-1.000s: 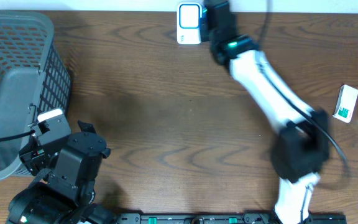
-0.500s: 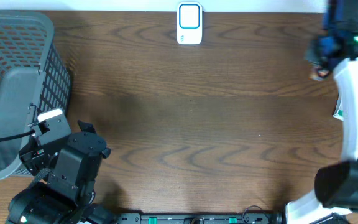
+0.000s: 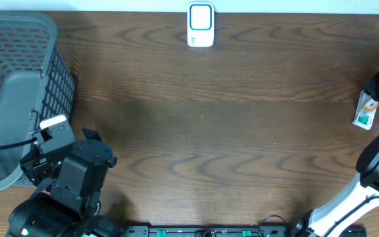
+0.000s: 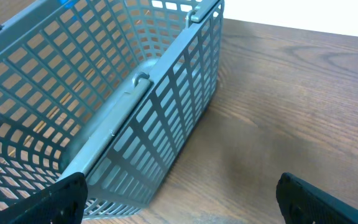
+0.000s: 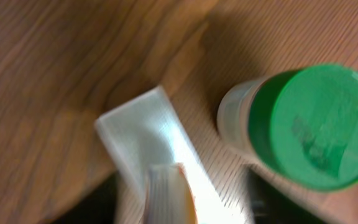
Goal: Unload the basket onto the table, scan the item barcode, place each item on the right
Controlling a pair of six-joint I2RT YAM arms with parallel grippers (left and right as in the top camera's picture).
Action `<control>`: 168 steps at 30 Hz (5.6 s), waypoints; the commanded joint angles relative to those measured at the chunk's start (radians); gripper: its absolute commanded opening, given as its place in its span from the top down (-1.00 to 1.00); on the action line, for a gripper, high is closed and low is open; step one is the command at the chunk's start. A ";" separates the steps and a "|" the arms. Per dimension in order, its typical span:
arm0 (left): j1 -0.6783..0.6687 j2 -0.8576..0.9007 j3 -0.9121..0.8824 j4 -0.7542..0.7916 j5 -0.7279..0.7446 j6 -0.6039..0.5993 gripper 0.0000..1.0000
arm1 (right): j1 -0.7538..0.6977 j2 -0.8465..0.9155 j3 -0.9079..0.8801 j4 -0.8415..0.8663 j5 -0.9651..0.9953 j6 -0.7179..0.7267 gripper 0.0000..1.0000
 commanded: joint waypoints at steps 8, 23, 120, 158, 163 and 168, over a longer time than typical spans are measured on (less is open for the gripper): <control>0.005 -0.001 0.006 0.003 -0.028 0.009 -0.94 | -0.030 -0.219 0.211 -0.002 -0.158 0.003 -0.98; 0.005 -0.001 0.006 0.511 -0.153 0.051 -0.94 | 0.003 -0.716 0.397 0.236 -0.721 0.096 -0.98; 0.591 -0.735 -0.623 1.030 0.673 0.125 -0.94 | 0.443 -2.013 -1.625 1.025 -0.359 0.248 -0.99; 0.591 -0.734 -1.113 1.131 0.661 0.084 -0.94 | 0.443 -2.007 -1.625 0.654 -0.303 0.249 -0.98; 0.591 -0.734 -1.113 1.123 0.662 0.016 -0.94 | 0.443 -2.007 -1.625 0.654 -0.303 0.249 -0.99; 0.591 -0.733 -1.113 1.086 0.662 0.017 -0.94 | 0.443 -2.007 -1.625 0.654 -0.303 0.249 -0.98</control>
